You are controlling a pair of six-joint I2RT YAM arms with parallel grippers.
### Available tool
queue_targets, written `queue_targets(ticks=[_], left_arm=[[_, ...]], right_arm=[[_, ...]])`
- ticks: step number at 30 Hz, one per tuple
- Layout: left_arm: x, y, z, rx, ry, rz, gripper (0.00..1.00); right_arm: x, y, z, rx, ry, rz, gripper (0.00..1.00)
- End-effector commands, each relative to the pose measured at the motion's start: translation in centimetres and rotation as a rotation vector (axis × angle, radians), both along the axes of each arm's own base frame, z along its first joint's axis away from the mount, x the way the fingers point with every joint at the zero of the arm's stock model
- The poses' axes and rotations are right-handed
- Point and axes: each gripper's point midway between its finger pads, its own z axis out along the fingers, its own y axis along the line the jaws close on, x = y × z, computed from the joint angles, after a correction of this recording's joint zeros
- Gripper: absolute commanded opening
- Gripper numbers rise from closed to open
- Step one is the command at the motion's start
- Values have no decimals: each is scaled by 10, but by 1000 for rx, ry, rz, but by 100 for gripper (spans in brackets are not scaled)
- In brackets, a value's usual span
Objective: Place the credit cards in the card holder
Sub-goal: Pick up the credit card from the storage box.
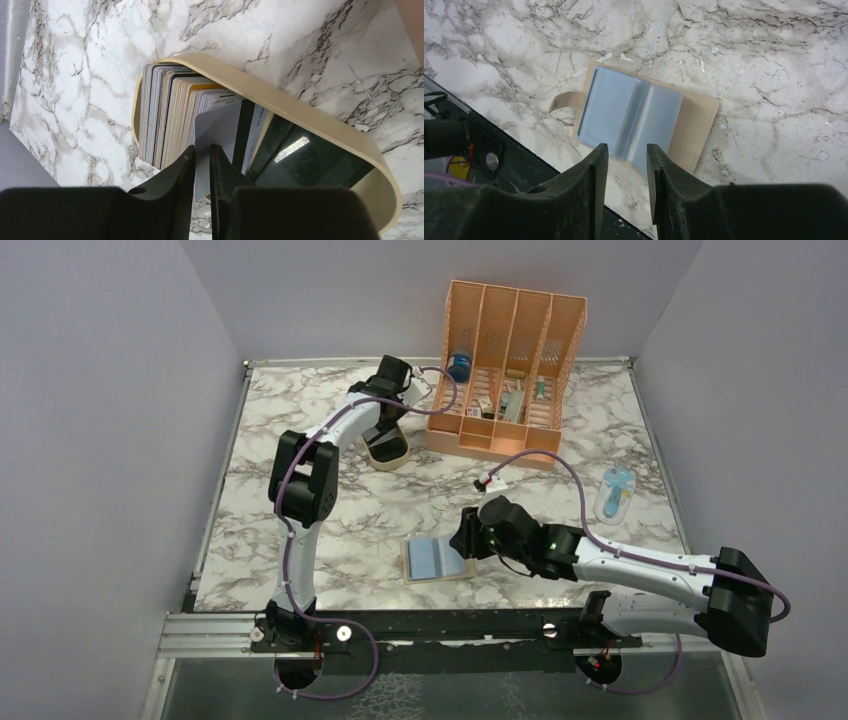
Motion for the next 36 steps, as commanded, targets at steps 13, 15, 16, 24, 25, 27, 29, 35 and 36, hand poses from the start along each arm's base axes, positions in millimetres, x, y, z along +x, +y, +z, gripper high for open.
queue_targets(ticks=[13,15,16,24,25,27,29,35,36], left_arm=[[-15,-38,74,-241,-56,72,0],[-21,-42,84,-282,-47,87,0],[-24,-42,88,-299,-44,100,0],[-65,-64,117,-571,55,221,0],[-71,-68,119,-612,82,232,0],[-83,-75,123,-685,129,254,0],[-96,-84,123,-753,181,270,0],[-135,-101,121,-951,284,302,0],[-140,-102,118,-975,298,311,0]], right_arm=[[-1,7,23,64,-25,18,35],[-3,6,23,65,-19,21,35],[-3,6,23,67,-17,22,35],[-6,-1,16,61,-1,3,35],[-6,-1,13,50,3,4,35],[-6,-1,6,24,17,5,34],[-6,-1,0,1,26,7,32],[0,-2,-12,-78,31,-3,30],[2,-3,-15,-96,27,-9,30]])
